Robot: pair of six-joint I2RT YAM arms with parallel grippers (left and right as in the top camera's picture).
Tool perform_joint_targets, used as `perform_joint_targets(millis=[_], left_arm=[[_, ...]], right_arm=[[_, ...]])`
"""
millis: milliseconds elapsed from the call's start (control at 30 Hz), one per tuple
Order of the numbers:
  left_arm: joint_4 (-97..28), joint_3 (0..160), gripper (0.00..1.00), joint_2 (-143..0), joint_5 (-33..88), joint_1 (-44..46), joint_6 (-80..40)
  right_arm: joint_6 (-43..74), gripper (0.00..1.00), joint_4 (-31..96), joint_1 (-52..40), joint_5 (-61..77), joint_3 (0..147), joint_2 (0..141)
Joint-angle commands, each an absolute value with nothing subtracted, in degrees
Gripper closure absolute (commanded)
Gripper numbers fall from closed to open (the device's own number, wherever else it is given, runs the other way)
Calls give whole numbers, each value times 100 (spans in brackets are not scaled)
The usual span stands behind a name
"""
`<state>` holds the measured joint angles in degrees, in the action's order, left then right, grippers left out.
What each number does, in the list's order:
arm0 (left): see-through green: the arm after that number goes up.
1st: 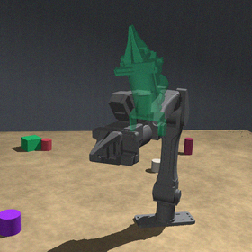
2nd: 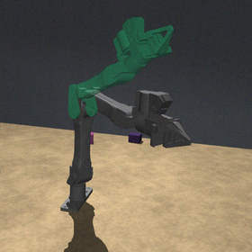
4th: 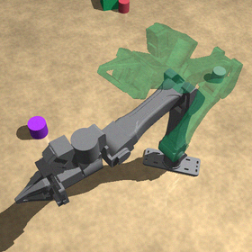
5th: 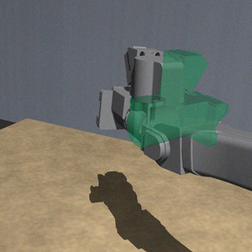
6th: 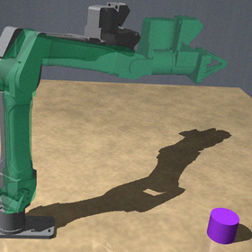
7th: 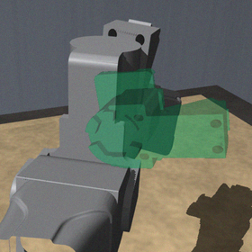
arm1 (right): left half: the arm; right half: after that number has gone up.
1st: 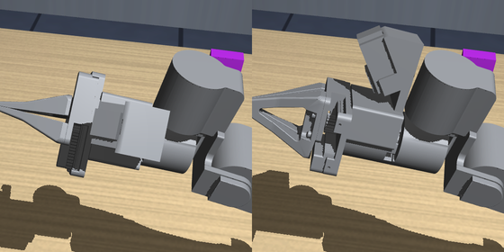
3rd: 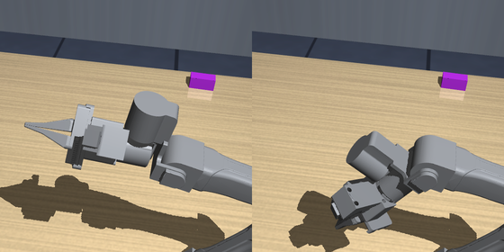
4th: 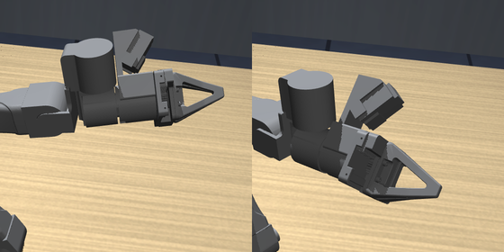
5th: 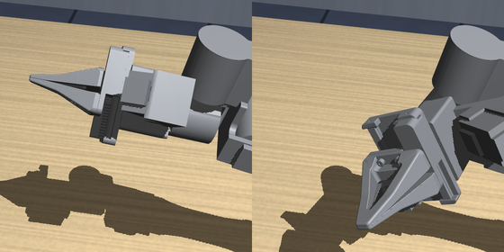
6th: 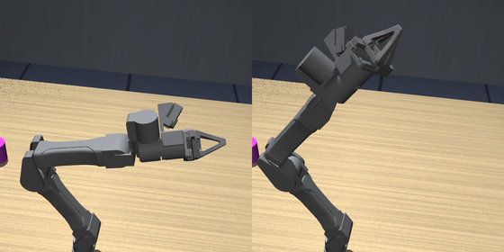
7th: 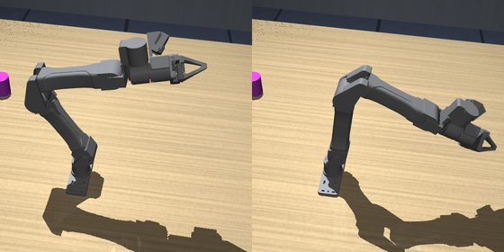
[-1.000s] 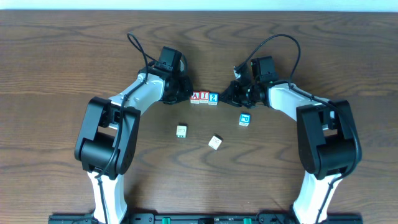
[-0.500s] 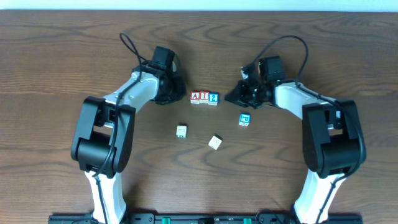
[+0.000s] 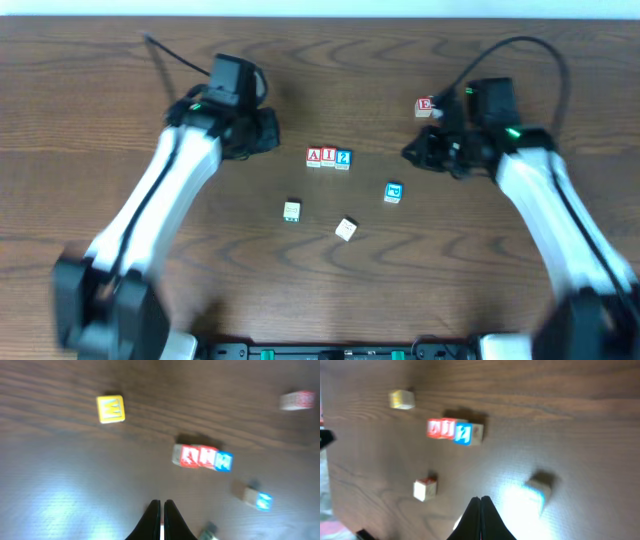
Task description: Spell out Ai2
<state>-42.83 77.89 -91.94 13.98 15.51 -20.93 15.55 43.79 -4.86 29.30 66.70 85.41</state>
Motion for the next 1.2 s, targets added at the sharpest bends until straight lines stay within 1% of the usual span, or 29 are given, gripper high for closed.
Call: perform_joint_targets(millis=[0,100,167,300,367,400,433,467,500,533,567,633,767,1167], left_arm=[[-4845,7920,94,-8215,840,1653,-1944],[-5505,7843,94,-7207,279,2062,-1955],[-5994,7738,94,-6370,-318,2670,-2235],[-6670,7400,94,-5120,-1313,3752,-2842],[-6829,7102,94,-4571,-1461,4108,-3011],[-6827,6958,94,-4353,-1459,4219,-3033],[-6796,6814,93,-4141,-1461,4307,-3030],[-6742,6707,79,-3972,-1459,4348,-3030],[-6698,6643,58,-3865,-1459,4353,-3030],[-6659,6606,30,-3780,-1461,4353,-3030],[-6650,6606,5,-3739,-1485,4351,-3030],[-6661,6606,5,-3728,-1466,4353,-3030],[-6812,6604,5,-3736,-965,4353,-3026],[-6925,6604,5,-3739,-939,4353,-3024]], right_arm=[[1057,99,4952,-438,2528,6731,7417],[954,99,5913,-438,2373,6731,6270],[821,99,6726,-438,2333,6731,5321],[803,99,7631,-438,2333,6729,3931],[805,99,7852,-436,2333,6729,3291],[805,93,7878,-436,2333,6729,3037],[805,78,7878,-436,2333,6729,2777],[812,44,7859,-436,2333,6731,2552],[860,18,7841,-436,2335,6731,2377],[926,1,7843,-436,2333,6729,2209],[939,1,7852,-436,2335,6731,2060],[939,1,7929,-436,2338,6729,1876],[937,1,8241,-436,2335,6729,1793],[937,1,8624,-436,2333,6729,1793]])
